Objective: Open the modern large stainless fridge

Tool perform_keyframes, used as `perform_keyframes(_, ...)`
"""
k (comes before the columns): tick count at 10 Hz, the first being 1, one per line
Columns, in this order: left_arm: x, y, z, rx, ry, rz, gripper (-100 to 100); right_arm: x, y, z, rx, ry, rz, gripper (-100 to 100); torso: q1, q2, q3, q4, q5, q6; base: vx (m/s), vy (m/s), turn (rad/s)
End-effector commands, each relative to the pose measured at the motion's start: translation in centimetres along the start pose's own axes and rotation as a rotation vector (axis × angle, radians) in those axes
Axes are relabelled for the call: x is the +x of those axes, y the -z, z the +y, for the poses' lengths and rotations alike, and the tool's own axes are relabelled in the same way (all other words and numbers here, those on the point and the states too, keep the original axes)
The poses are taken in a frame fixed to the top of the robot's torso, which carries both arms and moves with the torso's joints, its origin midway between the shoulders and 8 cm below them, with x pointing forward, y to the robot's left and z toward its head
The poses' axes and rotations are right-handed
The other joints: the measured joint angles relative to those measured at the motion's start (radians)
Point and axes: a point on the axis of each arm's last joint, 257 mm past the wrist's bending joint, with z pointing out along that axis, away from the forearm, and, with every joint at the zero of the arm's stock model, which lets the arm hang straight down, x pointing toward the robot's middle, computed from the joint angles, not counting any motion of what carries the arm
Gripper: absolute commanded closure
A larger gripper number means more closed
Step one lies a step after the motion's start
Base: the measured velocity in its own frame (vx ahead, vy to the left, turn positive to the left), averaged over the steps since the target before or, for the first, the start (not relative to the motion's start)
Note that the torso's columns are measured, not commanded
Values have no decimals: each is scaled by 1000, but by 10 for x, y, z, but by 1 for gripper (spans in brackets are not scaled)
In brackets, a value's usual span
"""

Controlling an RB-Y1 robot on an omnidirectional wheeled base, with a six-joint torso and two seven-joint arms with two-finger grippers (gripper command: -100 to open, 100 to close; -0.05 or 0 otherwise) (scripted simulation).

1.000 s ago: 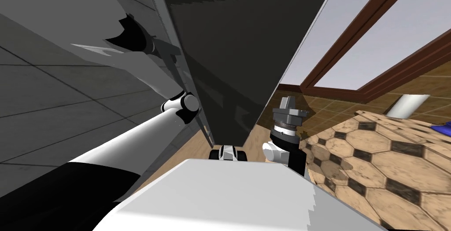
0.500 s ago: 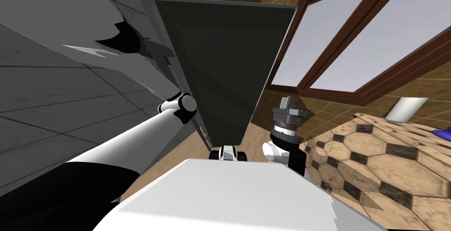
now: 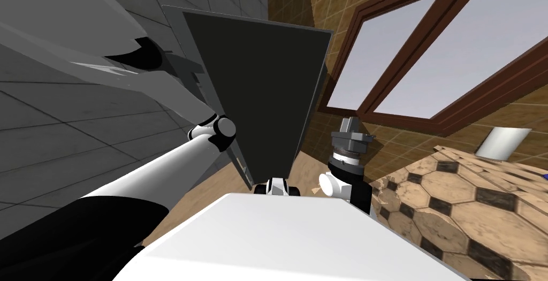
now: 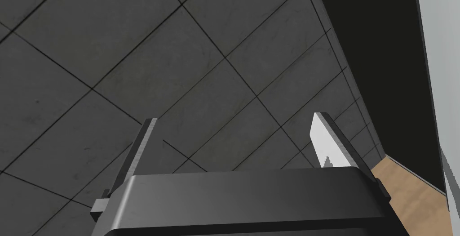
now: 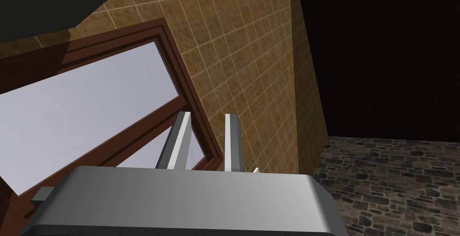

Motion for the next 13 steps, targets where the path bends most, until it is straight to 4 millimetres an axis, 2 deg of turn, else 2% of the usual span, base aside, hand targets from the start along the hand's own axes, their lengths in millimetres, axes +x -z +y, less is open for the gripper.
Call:
perform_keyframes(1,-18,-10,4,10,-7,-66,-100,0,0,0,0,0,0,0,-1,-3,-4,-1,-1,2,-9,-172,86)
perform_keyframes(7,-45,-15,-13,70,10,-138,-100,0,0,0,0,0,0,0,-8,-18,-10,-12,1,8,-39,-129,70)
perform_keyframes(13,-50,-15,-17,83,13,-153,-100,0,0,0,0,0,0,0,-8,-22,-12,-15,3,10,-6,-30,7)
